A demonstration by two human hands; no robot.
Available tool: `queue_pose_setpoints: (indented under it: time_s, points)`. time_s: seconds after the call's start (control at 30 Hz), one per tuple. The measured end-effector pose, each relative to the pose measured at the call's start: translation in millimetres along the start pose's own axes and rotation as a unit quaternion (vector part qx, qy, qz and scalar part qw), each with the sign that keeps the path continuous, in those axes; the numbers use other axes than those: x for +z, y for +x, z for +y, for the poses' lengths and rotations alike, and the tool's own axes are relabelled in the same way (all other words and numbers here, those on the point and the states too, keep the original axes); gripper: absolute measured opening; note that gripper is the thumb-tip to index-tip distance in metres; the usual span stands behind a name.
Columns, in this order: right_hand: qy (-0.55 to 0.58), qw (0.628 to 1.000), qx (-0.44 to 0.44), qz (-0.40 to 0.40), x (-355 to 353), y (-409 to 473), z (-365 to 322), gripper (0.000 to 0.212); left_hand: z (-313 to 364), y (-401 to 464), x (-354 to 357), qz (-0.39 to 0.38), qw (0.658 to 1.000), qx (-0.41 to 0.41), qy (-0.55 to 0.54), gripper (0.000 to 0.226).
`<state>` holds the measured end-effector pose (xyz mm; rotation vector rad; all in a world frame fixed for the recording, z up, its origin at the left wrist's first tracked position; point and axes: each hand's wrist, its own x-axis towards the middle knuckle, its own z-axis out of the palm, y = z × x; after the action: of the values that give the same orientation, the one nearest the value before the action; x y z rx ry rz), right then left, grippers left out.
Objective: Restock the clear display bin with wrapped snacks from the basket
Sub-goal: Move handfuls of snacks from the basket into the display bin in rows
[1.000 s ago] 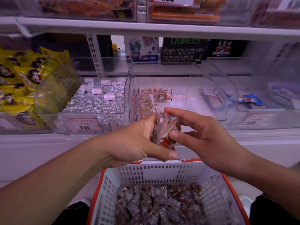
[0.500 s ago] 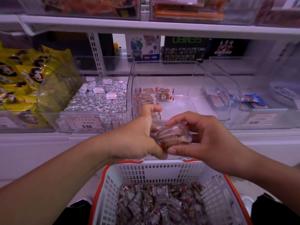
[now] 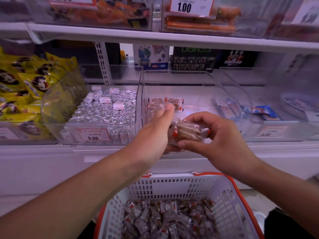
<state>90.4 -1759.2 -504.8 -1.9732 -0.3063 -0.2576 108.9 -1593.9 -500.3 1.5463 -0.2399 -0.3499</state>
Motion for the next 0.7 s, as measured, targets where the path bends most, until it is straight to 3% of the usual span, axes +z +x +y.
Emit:
queue_pose_setpoints:
  time_s: [0.07,0.1,0.13,0.2,0.27,0.33,0.43,0.6,0.7]
  points:
    - [0.013,1.000,0.016,0.006,-11.5,13.5,-3.7,0.044,3.4,5.0,-20.4,0.111,0.966,0.119,0.200,0.030]
    - [0.007,0.999,0.030,0.012,-18.0,25.4,-3.2,0.043,6.9,9.0,-33.4,0.190,0.922,0.183,0.284,0.020]
    - [-0.018,0.999,0.049,0.014,-23.5,40.9,-0.5,0.041,9.8,13.9,-46.0,0.246,0.875,0.214,0.358,0.022]
    - [-0.081,0.991,0.107,-0.010,-27.0,78.7,12.3,0.037,10.7,22.6,-65.8,0.257,0.819,0.156,0.489,0.049]
    - [-0.130,0.975,0.176,-0.037,-19.7,116.5,33.7,0.036,3.7,29.2,-72.5,0.197,0.793,0.055,0.574,0.067]
    - [-0.187,0.952,0.237,-0.044,-9.5,147.7,57.7,0.036,-6.3,35.5,-70.4,0.157,0.792,0.022,0.590,0.067]
    - [-0.241,0.926,0.289,-0.040,2.0,178.0,84.6,0.037,-16.1,46.3,-65.7,0.150,0.799,0.019,0.581,0.047]
    - [-0.196,0.938,0.283,-0.042,20.1,191.8,108.5,0.039,-18.3,50.8,-76.9,0.138,0.804,0.019,0.577,0.036]
    - [-0.180,0.939,0.293,-0.016,22.6,192.3,114.1,0.061,-18.2,45.4,-82.7,0.133,0.802,0.044,0.580,0.041]
